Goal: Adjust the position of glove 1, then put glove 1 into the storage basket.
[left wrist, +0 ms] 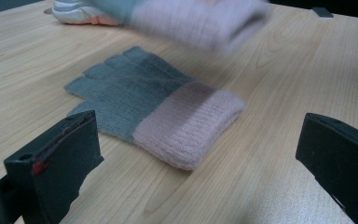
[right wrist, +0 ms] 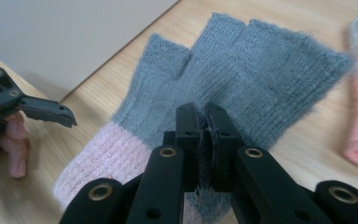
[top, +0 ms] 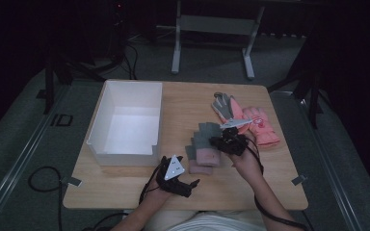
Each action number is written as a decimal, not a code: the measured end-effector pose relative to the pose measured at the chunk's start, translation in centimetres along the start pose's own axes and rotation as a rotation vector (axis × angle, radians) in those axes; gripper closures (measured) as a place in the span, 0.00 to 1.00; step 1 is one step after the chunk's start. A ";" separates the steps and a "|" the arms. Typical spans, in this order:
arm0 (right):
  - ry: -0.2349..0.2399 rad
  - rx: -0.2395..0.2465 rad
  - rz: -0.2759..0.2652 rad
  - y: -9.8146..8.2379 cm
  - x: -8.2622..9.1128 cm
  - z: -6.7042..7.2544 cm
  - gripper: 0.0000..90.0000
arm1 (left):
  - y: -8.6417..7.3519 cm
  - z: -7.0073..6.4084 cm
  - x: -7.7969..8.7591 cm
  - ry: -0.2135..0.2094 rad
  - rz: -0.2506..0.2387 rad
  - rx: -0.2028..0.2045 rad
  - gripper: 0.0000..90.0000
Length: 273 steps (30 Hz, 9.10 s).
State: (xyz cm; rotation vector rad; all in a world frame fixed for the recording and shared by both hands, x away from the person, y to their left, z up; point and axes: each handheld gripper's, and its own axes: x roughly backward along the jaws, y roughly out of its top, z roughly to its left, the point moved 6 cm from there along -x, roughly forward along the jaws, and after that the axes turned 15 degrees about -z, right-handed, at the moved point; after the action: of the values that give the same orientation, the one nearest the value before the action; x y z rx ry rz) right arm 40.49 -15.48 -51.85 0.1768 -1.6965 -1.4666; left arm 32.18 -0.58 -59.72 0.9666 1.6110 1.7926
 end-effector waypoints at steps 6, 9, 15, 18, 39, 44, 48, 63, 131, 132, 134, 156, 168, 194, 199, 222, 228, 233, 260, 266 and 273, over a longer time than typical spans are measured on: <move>0.026 -0.039 0.057 -1.8 -2.0 0.6 0.94 | 0.0 0.0 0.0 0.002 0.000 0.000 0.00; 0.030 -0.043 0.069 -2.4 -2.7 0.6 0.94 | 0.0 0.0 0.0 0.001 0.002 -0.002 0.00; 0.029 -0.049 0.103 -3.5 -3.7 0.4 0.94 | 0.0 0.0 0.0 0.010 0.003 -0.007 0.00; 0.033 -0.054 0.117 -3.9 -4.1 0.3 0.94 | 0.0 0.0 0.0 0.008 0.002 -0.011 0.00; 0.105 0.007 0.178 -5.3 -3.4 -0.5 0.90 | 1.3 -0.8 -0.1 -0.087 -0.057 0.016 0.00; 0.126 0.034 0.192 -5.7 -2.6 -1.2 0.89 | 2.0 -1.7 -0.5 -0.135 -0.041 -0.016 0.00; 0.108 0.034 0.196 -5.9 -1.9 -1.9 0.88 | 2.6 -2.2 -1.1 -0.137 -0.038 -0.071 0.00; 0.023 -0.027 0.052 -3.0 0.6 -5.6 0.69 | 3.9 -2.9 -4.5 -0.242 0.117 -0.147 0.05; 0.180 -0.226 -0.038 0.3 0.1 -5.4 0.82 | 8.9 0.6 -6.2 -0.460 0.355 -0.324 0.77; 0.181 -0.225 -0.044 0.5 0.2 -5.4 0.82 | 9.4 0.6 -6.1 -0.460 0.354 -0.323 0.77; 0.179 -0.215 -0.054 1.1 0.5 -5.5 0.82 | 10.3 0.7 -6.0 -0.463 0.354 -0.334 0.77; 0.233 -0.126 -0.128 9.5 0.5 -1.8 0.82 | 17.4 5.1 -0.6 -0.422 0.381 -0.411 0.77; 0.282 -0.081 -0.127 13.6 -2.6 1.6 0.82 | 18.5 8.7 3.2 -0.358 0.412 -0.437 0.76; 0.387 -0.047 -0.076 17.1 -13.3 11.7 0.82 | 13.8 16.9 13.1 -0.250 0.477 -0.353 0.75; 0.364 -0.044 -0.031 16.0 -15.5 12.5 0.82 | 11.5 17.9 13.1 -0.270 0.500 -0.358 0.75; 0.186 -0.008 0.061 14.8 -18.6 10.7 0.61 | 4.6 19.6 9.1 -0.363 0.874 -0.374 0.74; 0.203 -0.051 0.030 14.7 -17.0 8.8 0.58 | 4.7 19.8 8.9 -0.331 0.887 -0.362 0.61; 0.229 -0.053 -0.006 14.9 -14.9 7.8 0.53 | 5.6 20.0 9.2 -0.286 0.865 -0.362 0.47; 0.322 0.048 -0.201 11.2 -2.5 1.3 0.17 | 14.7 14.6 5.8 -0.205 0.479 -0.206 0.55; 0.311 -0.012 -0.206 10.1 -0.4 -0.7 0.15 | 15.3 12.8 3.1 -0.147 0.487 -0.204 0.54; 0.238 -0.048 -0.234 8.8 1.9 -3.5 0.15 | 15.4 9.7 0.4 -0.134 0.450 -0.187 0.49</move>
State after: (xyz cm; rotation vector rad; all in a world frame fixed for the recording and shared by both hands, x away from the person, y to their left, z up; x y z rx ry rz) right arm 45.29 -16.55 -43.54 0.5184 -1.4841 -1.5852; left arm 40.77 3.38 -44.16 1.4063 1.1813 2.0714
